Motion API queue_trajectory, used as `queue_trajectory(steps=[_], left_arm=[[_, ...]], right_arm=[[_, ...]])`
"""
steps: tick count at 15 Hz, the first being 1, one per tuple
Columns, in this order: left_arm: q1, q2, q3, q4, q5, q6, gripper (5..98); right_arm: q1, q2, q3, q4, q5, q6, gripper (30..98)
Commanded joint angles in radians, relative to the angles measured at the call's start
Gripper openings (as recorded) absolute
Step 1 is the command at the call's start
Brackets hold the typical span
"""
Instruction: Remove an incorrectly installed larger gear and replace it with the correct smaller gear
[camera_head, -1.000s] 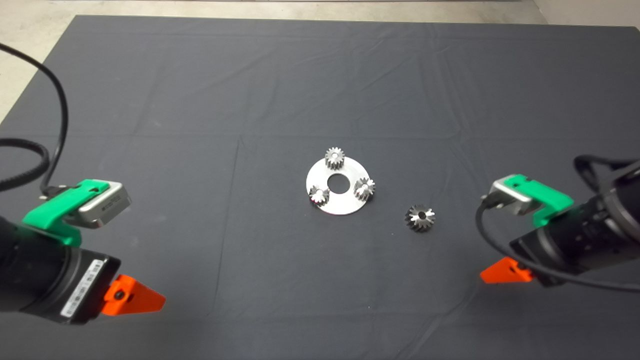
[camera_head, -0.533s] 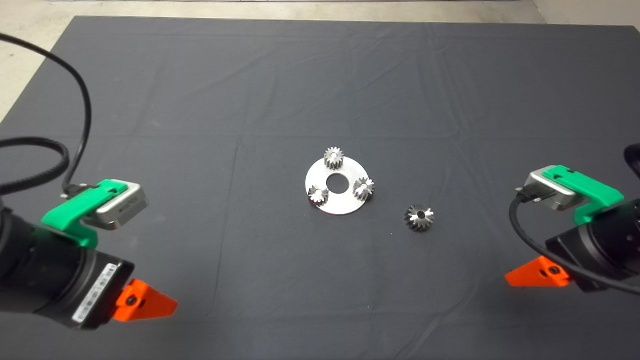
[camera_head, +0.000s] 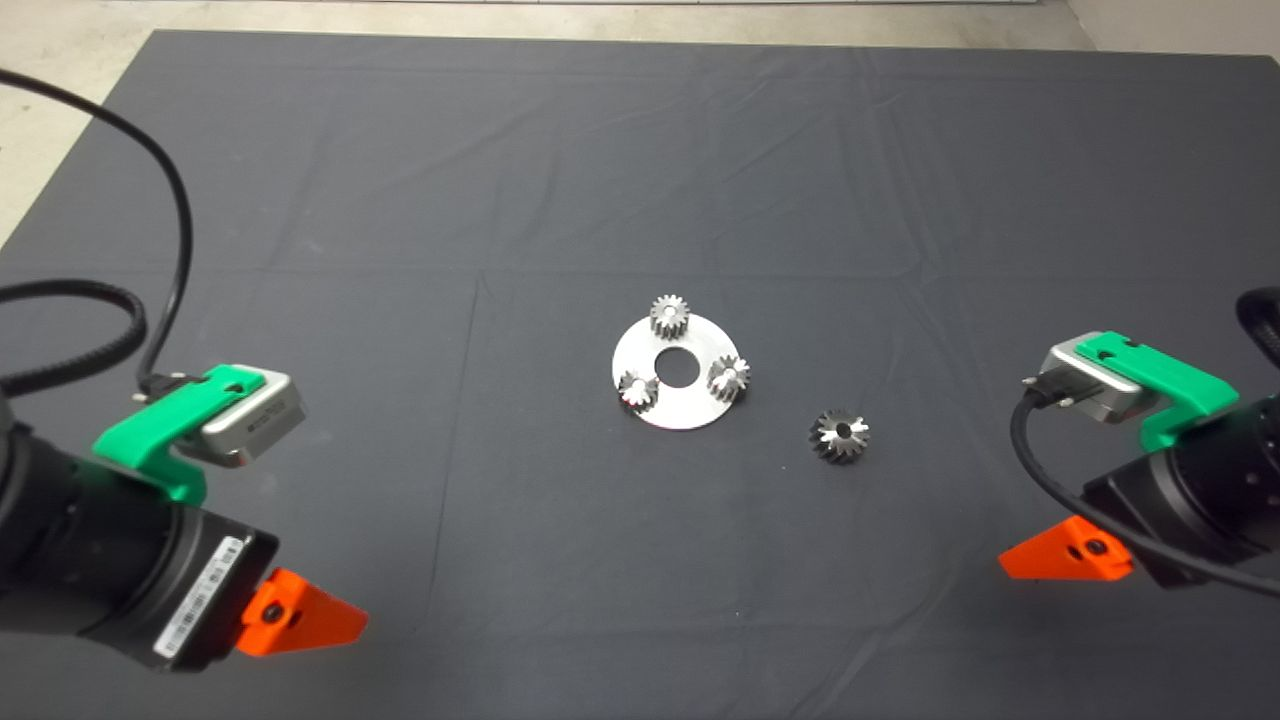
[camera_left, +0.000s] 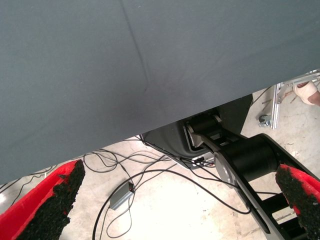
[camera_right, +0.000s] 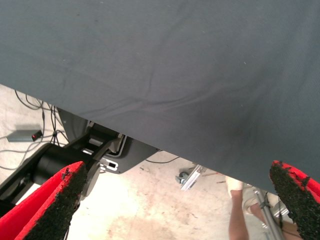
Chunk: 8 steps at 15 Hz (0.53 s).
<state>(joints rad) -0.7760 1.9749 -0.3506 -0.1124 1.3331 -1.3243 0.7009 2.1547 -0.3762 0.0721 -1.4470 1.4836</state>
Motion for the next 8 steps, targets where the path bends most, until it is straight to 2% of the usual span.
queue_trajectory(steps=[1, 2, 6, 8], left_arm=[[-0.013, -0.026, 0.013, -0.018, 0.0, 0.007, 98.1], [-0.013, -0.061, 0.027, -0.018, -0.002, 0.014, 98.1], [-0.013, -0.129, 0.029, -0.018, -0.002, 0.02, 98.1], [-0.013, -0.129, 0.029, -0.018, -0.003, 0.033, 98.1]], right_arm=[[0.019, -0.013, 0.005, 0.03, -0.001, 0.006, 96.8], [0.019, -0.01, 0.005, 0.031, 0.0, 0.002, 96.9], [0.02, -0.017, 0.01, 0.031, -0.003, -0.002, 96.9], [0.02, -0.023, 0.01, 0.031, -0.003, -0.002, 96.9]])
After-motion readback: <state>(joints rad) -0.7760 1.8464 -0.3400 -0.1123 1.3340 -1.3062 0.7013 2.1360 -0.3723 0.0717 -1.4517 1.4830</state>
